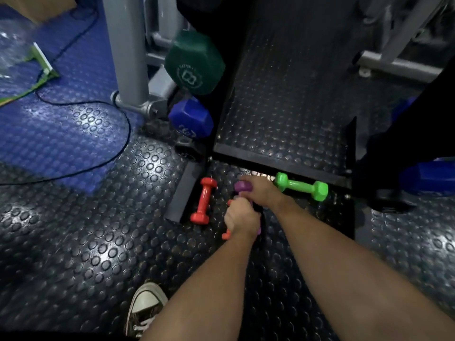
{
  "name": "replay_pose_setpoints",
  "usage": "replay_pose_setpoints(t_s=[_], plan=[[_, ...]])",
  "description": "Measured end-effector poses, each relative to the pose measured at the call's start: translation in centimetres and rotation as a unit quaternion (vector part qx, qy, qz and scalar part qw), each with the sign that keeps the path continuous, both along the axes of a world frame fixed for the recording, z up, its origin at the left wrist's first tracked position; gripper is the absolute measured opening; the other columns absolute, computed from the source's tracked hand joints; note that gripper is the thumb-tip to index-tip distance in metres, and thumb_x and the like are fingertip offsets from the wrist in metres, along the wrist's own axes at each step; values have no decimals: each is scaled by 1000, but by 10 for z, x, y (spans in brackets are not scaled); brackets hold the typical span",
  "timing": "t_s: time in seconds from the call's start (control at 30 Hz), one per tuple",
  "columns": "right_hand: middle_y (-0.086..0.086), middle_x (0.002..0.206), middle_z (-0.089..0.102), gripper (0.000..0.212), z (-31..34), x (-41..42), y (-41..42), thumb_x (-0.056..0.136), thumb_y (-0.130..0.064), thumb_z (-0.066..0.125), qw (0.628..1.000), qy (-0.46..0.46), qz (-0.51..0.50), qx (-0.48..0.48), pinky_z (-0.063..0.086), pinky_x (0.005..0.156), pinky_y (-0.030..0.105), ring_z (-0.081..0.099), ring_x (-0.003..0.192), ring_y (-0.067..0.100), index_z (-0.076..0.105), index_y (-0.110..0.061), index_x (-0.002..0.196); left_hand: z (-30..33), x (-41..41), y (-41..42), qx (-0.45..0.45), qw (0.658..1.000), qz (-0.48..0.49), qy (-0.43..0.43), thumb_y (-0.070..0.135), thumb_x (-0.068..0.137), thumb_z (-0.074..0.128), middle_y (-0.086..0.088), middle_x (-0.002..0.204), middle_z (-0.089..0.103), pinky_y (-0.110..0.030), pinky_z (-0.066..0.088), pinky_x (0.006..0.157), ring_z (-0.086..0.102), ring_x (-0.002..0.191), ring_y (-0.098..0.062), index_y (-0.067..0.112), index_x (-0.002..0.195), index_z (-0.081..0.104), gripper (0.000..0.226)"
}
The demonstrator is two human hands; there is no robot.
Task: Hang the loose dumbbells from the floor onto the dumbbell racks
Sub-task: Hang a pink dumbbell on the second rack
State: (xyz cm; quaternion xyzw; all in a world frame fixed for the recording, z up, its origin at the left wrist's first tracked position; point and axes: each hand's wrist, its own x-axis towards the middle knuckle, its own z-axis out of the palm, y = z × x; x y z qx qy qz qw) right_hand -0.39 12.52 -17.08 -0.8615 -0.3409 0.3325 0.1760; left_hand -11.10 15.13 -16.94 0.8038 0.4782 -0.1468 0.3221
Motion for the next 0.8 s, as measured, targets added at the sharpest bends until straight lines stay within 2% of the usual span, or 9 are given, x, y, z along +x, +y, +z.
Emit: replay_pose_setpoints(t_s=[0.1,0.17,0.27,0.37,0.5,0.57,0.6,0.7,0.8], plan=[[8,110,74,39,-8,3,-2,82,-16,78,999,-24,-21,13,52,91,34,68,104,26,71,-17,121,-9,-1,-5,-2,1000,-5,5,22,87,79,-10,128,64,-40,52,95,67,118,-31,8,134,44,60],[2,100,75,35,-8,7,-6,77,-18,80,999,-24,-42,7,55,85,34,69,95,22,73,-22,111,-11,-3,-1,-31,999,10,-7,19,87,79,-11,128,64,-41,51,96,65,119,-32,8,136,41,63],[-6,92,72,35,3,14,-17,72,-27,83,997,-31,-63,10,55,77,32,67,87,16,73,-28,105,-10,-3,9,-95,994,8,-48,17,83,79,-10,124,65,-41,53,97,65,117,-33,11,133,48,59],[-6,93,73,36,29,26,-22,73,-34,84,996,-58,-60,23,50,75,28,65,87,15,74,-28,107,5,0,20,-147,983,-12,-106,16,77,77,-5,112,71,-39,55,93,69,106,-29,18,127,57,54],[-10,86,74,31,80,39,-25,72,-40,83,990,-93,-81,75,58,74,33,68,80,9,76,-30,100,46,17,45,-228,956,8,-186,15,74,78,0,92,70,-36,57,70,67,81,-19,16,105,62,35],[-12,85,72,32,110,40,-26,69,-42,86,983,-104,-109,104,57,70,30,67,78,6,76,-31,98,68,25,58,-233,946,4,-227,27,63,80,-5,80,69,-43,55,68,64,67,-21,14,94,64,37],[-12,86,72,34,122,38,-27,69,-41,89,981,-99,-124,116,56,70,28,66,79,5,76,-30,99,78,25,62,-233,942,-8,-242,28,63,81,-5,74,66,-39,52,65,61,63,-21,14,90,64,34],[-15,87,72,36,162,30,-32,69,-43,90,976,-91,-133,148,54,70,20,67,81,2,76,-31,99,121,20,70,-237,936,-46,-258,14,81,81,1,71,62,-24,47,59,58,59,-12,8,93,67,20],[-15,82,74,33,204,20,-35,71,-54,84,973,-58,-123,187,54,68,19,68,78,-1,77,-31,95,160,5,76,-234,927,-61,-286,18,80,84,-1,74,64,-28,46,64,59,64,-14,2,94,69,26]])
